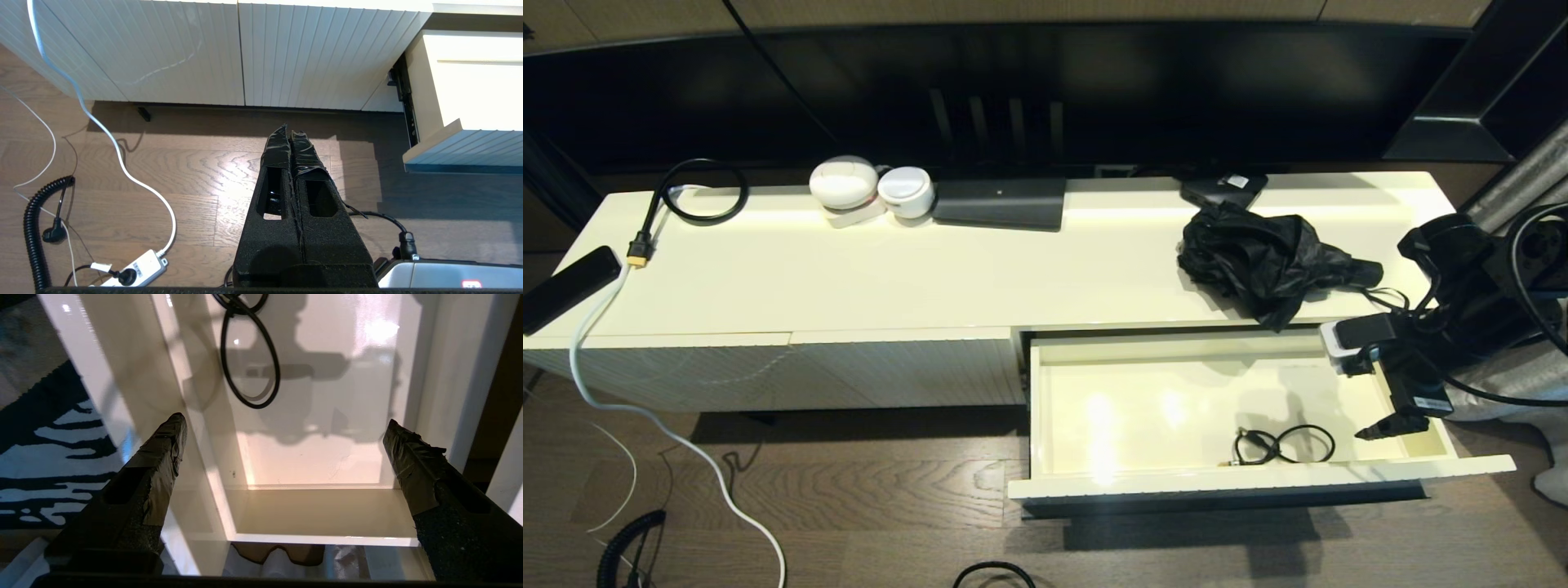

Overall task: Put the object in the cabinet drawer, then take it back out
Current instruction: Take the data cable out of the drawer and put it on the table

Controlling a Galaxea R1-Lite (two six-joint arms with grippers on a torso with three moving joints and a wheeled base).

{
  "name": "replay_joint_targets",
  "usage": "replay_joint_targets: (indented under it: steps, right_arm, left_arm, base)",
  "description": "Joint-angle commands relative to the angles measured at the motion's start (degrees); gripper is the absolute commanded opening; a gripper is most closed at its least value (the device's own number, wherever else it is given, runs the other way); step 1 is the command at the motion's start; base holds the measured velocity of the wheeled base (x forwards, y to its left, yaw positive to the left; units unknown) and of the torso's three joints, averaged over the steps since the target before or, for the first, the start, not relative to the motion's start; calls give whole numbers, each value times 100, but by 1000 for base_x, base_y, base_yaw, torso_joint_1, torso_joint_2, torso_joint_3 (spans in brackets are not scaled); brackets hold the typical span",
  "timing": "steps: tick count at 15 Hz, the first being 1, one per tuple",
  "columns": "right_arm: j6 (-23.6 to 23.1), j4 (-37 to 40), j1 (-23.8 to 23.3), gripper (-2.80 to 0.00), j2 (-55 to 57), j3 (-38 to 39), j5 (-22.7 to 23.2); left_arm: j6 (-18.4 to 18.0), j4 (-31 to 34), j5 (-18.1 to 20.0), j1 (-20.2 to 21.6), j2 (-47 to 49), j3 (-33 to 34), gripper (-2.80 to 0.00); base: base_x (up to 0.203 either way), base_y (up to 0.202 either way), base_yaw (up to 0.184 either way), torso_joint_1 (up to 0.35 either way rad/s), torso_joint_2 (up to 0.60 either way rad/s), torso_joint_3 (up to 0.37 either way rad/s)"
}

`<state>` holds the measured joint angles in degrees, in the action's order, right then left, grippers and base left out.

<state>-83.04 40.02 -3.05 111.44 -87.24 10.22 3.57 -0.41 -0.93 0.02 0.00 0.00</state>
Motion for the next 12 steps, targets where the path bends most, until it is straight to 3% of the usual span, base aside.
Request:
replay_joint_targets:
  steps: [1,12]
  right_arm:
    - [-63,-144,-59,0,392,-229,30]
    - [-327,-251,-161,0,957,-837,34]
  left_arm:
    - [3,-11,-4,-2,0,0,-280]
    - [3,-3,-4,2,0,0,-280]
  base:
    - [0,0,0,0,0,0]
    - [0,0,0,0,0,0]
